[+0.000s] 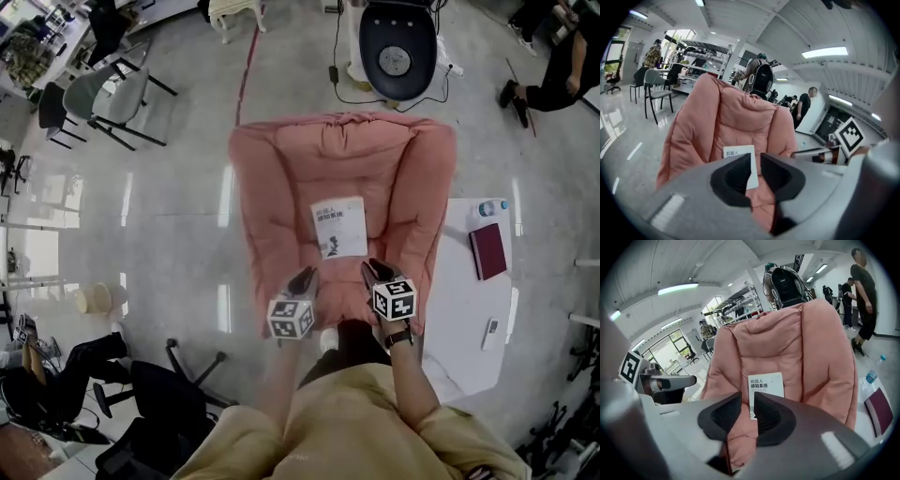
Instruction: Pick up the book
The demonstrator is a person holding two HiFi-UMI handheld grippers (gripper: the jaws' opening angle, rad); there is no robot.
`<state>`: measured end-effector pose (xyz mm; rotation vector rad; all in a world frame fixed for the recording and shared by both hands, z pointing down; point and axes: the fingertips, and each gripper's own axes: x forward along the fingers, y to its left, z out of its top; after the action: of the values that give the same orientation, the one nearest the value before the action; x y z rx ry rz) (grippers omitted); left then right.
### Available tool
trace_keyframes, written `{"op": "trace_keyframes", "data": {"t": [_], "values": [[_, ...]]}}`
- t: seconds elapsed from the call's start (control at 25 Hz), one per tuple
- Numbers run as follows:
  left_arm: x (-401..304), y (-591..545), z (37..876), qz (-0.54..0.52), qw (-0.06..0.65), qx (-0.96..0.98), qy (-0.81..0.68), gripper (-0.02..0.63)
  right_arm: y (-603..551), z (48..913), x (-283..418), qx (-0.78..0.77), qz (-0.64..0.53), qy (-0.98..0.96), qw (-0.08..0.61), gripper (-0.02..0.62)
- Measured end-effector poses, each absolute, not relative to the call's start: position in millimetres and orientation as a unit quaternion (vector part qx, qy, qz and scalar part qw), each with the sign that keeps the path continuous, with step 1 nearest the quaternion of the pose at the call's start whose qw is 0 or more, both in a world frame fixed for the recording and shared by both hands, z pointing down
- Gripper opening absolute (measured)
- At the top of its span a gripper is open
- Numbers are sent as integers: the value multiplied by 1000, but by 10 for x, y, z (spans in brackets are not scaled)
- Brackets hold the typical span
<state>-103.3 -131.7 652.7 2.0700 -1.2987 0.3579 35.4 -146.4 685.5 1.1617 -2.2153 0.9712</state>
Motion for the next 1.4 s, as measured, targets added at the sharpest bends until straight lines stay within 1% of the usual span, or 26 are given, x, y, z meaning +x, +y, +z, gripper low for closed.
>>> {"op": "trace_keyframes", "data": {"t": [0.24, 0.36, 0.6, 0.72, 1.0, 1.4], "values": [[-915, -1597, 7200, 164, 373, 778, -478, 106, -1720, 7529, 503, 416, 397, -788, 223, 116], [-900, -1699, 7615, 180, 405, 761, -474, 126, -1857, 7951, 567, 413, 425, -772, 229, 177], [-874, -1869, 8278, 184, 451, 734, -473, 176, -1997, 8682, 619, 407, 457, -751, 247, 222], [-826, -1967, 8599, 192, 463, 728, -467, 201, -2027, 9021, 626, 395, 460, -750, 265, 224], [-747, -2069, 9296, 214, 482, 712, -464, 230, -2142, 9599, 589, 377, 454, -755, 284, 239], [-746, -2247, 9818, 226, 473, 705, -478, 235, -2291, 10081, 582, 374, 422, -764, 314, 267]]}}
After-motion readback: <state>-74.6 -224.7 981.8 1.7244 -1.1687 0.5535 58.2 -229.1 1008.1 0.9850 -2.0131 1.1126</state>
